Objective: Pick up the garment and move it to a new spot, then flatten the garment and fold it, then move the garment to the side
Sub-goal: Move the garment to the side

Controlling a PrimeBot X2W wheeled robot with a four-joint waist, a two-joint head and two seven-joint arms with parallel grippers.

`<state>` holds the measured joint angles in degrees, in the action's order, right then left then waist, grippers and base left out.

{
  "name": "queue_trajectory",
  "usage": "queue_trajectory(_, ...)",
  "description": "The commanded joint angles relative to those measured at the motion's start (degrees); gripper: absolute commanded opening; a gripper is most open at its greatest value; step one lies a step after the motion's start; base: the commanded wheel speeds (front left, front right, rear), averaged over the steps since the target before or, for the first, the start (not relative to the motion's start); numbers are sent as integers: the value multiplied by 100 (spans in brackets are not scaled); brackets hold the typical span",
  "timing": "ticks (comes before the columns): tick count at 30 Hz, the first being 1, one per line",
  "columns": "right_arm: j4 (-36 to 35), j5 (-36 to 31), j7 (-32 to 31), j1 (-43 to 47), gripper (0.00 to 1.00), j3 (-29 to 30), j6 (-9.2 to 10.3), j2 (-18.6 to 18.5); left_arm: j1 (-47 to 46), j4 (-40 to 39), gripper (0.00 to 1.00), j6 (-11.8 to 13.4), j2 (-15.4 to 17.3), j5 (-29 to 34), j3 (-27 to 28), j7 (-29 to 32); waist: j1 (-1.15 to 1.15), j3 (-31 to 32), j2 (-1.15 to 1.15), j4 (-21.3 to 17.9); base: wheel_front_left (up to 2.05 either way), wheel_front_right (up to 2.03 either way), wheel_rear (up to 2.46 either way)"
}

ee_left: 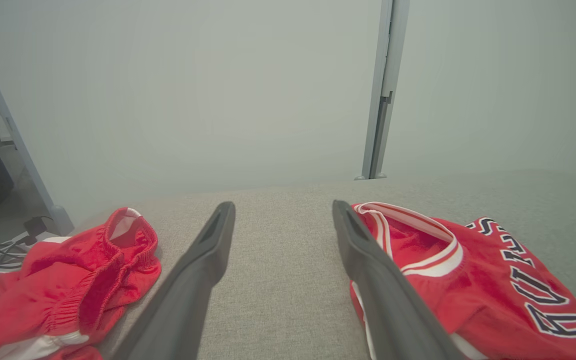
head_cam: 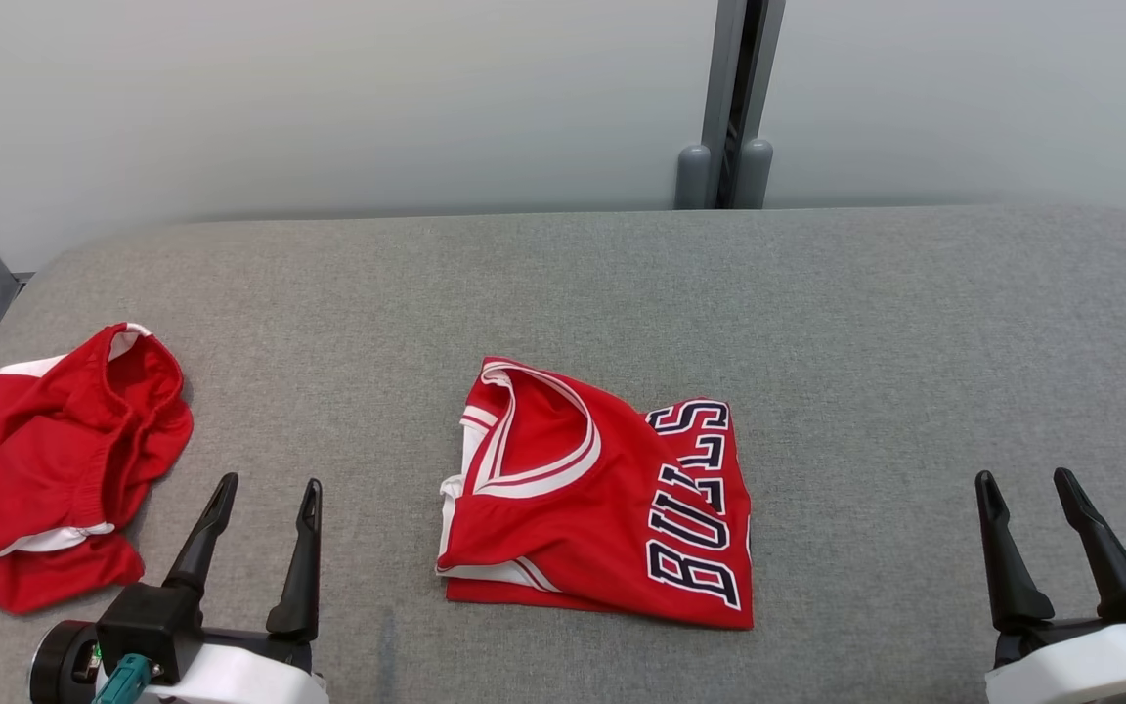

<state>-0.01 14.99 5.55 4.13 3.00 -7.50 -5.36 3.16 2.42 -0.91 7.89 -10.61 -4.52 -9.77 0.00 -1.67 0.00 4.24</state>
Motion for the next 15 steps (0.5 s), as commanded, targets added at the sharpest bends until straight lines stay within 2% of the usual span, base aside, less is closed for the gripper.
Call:
queue_trajectory(1,6,12,11,17,100,2,2,-28,1,-23,100,40,26,-10,8,-13,0,-6,0,3,0,0,0)
queue_trajectory(10,55,29,-41,-159,100,8,2,-111,-167,-32,100,54,3,-59,-53,-92,0,-145,0,174,0,0,0)
queue_trajectory(15,208,71,-163,-416,100,-182,2,-202,-331,-78,100,82,-46,-77,-78,-201,0,-377,0,370,0,0,0)
